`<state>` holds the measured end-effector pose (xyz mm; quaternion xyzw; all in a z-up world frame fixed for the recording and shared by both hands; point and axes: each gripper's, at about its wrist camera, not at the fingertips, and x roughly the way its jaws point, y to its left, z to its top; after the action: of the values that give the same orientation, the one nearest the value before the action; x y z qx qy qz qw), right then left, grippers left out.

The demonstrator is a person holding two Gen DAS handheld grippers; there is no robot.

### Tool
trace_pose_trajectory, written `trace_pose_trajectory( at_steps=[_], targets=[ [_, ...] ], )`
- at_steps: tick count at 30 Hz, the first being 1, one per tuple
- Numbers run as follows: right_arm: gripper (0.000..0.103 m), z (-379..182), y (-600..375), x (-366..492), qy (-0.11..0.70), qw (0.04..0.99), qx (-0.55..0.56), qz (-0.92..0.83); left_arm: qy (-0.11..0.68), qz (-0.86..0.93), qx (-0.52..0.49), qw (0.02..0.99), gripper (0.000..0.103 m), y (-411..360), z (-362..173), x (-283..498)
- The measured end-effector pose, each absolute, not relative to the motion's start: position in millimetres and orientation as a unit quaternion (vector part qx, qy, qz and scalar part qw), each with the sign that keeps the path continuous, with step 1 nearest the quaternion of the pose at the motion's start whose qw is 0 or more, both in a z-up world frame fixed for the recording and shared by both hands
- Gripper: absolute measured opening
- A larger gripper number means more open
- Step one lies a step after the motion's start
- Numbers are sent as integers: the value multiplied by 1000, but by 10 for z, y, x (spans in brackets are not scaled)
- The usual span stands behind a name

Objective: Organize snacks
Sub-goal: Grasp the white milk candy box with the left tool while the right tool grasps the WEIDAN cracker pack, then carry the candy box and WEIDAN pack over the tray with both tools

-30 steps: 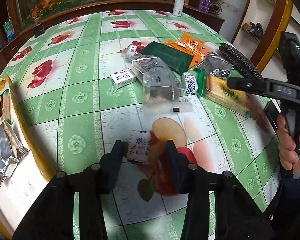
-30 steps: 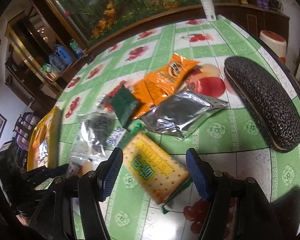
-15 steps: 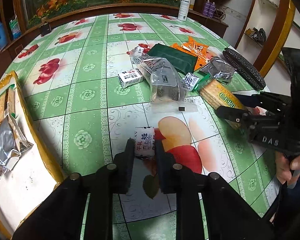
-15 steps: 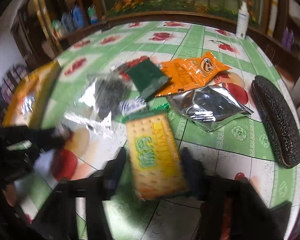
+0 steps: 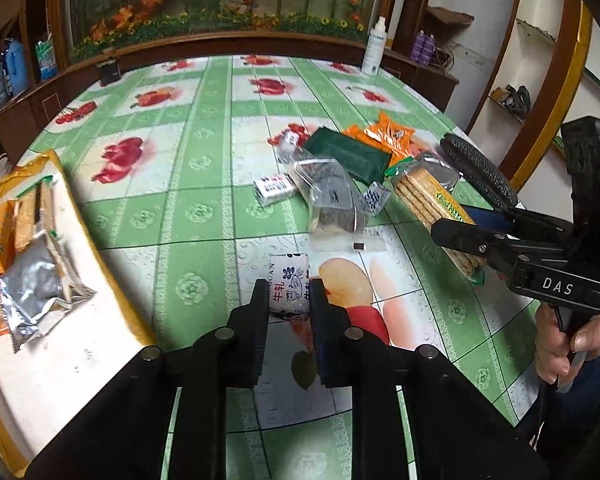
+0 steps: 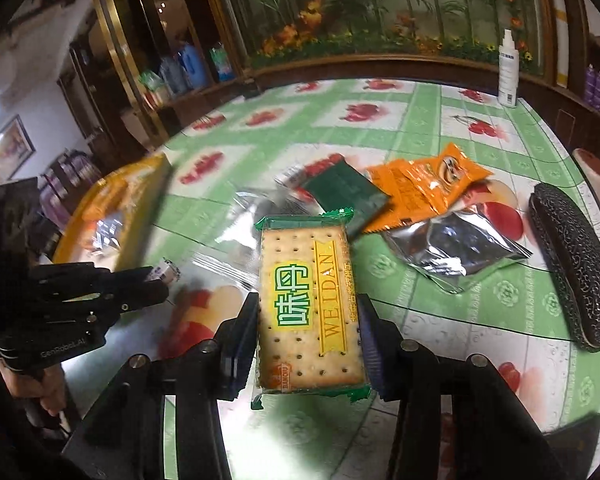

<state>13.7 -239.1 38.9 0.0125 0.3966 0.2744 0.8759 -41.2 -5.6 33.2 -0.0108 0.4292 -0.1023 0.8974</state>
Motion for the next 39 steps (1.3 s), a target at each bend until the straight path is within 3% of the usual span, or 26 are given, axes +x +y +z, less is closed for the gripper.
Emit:
trace_pose_trajectory(
  at_steps=[15,39],
  targets=[
    [47,541,-1772,46,390,850,33,353,388,-39,-27,920,17,424,586,-604],
    [47,679,-613,-156,411,799,-1,440,381,66,-117,915,17,1553,408,-964]
  ],
)
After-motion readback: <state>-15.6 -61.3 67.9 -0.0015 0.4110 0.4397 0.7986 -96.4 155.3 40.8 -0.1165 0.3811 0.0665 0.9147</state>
